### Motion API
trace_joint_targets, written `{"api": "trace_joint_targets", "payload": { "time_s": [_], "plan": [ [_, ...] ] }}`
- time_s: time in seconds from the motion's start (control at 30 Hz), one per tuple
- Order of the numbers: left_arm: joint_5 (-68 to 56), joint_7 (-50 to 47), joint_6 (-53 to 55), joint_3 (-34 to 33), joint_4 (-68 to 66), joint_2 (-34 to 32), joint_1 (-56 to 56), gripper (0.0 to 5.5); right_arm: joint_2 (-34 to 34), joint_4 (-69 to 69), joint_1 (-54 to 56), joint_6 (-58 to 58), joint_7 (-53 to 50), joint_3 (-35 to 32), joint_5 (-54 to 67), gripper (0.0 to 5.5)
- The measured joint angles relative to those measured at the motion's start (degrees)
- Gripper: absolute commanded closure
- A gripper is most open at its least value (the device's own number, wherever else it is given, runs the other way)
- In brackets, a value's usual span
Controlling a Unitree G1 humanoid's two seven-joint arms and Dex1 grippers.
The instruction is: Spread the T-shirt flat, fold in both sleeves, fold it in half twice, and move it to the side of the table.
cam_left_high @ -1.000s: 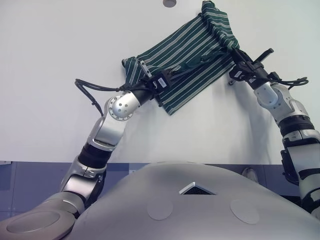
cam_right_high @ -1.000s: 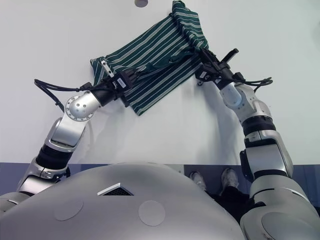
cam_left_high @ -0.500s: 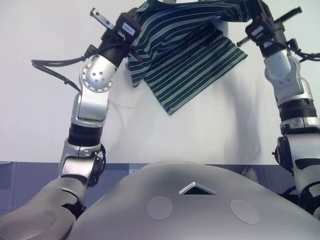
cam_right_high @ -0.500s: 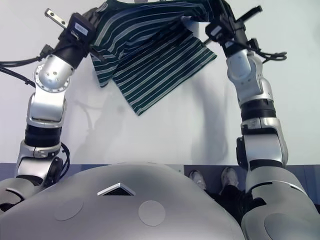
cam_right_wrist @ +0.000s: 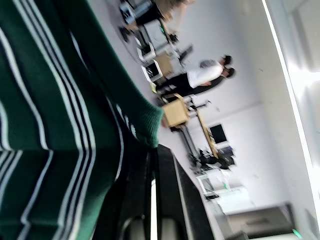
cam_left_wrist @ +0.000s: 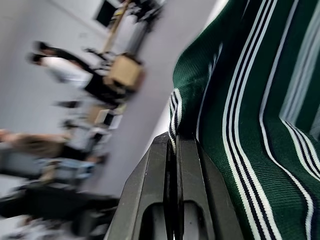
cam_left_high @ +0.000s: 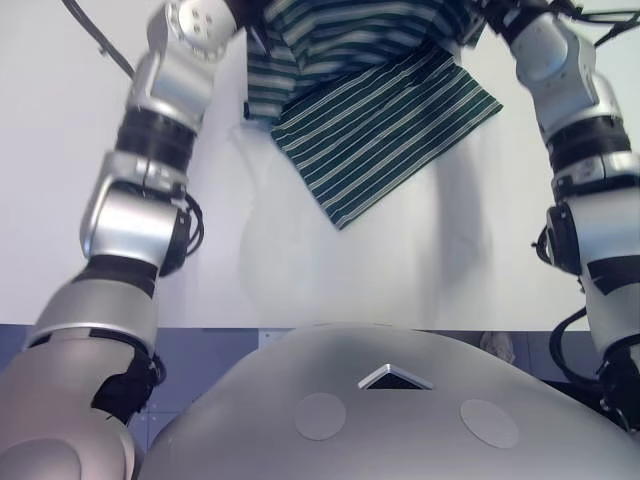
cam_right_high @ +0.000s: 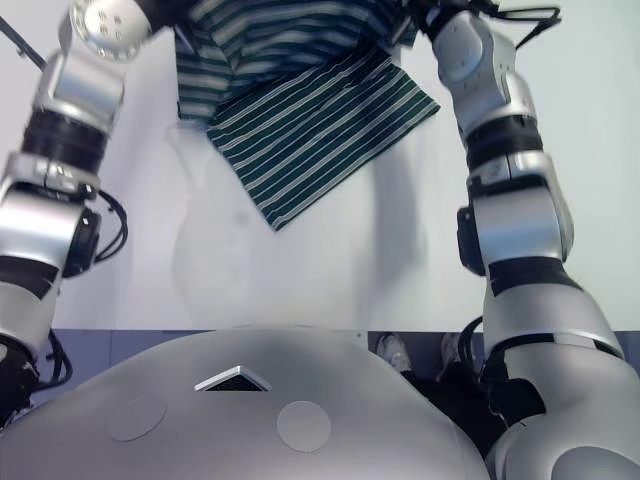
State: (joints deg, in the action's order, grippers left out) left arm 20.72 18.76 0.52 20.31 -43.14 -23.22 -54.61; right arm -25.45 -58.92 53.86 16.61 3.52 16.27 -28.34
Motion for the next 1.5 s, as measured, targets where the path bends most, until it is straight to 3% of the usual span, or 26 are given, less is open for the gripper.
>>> {"api": "trace_joint_targets", "payload": {
  "time_s": [0.23,0.37,0.5,0.73,1.0,1.3,1.4,1.5],
  "plan": [
    [12.8,-19.1,-18.6,5.5,-30.5,-3.6,-37.3,5.50,0.4,-16.0,37.0,-4.4,-19.5,3.1,-8.4,5.49],
    [17.9,-26.0,-22.5,8.1,-33.3,-4.6,-43.6,5.50,-1.0,-17.6,43.2,-4.0,-25.8,5.7,-12.2,5.49],
    [18.3,-25.4,-22.5,8.2,-35.1,-4.4,-43.3,5.50,-0.7,-19.2,43.0,-3.9,-25.6,6.7,-12.6,5.49],
    [17.5,-6.6,-29.5,7.5,-35.3,-4.0,-33.8,5.50,-0.8,-19.2,35.0,1.6,-19.0,10.8,-14.7,5.49],
    [20.0,-13.6,-20.9,7.6,-35.3,-4.9,-37.5,5.50,-2.9,-19.4,34.8,-3.1,-19.2,11.4,-16.5,5.49],
    [20.5,-12.9,-21.3,8.1,-35.6,-4.5,-35.1,5.50,-2.5,-19.8,36.0,-3.3,-23.0,15.0,-20.6,5.49],
    [19.7,-10.7,-22.8,7.1,-35.6,-4.5,-34.2,5.50,-2.6,-19.9,36.0,-2.2,-23.5,15.4,-21.0,5.49],
    [16.8,-2.3,-27.2,4.9,-35.5,-4.4,-33.8,5.50,-3.8,-19.5,35.6,3.7,-21.6,15.4,-20.9,5.49]
  ]
}}
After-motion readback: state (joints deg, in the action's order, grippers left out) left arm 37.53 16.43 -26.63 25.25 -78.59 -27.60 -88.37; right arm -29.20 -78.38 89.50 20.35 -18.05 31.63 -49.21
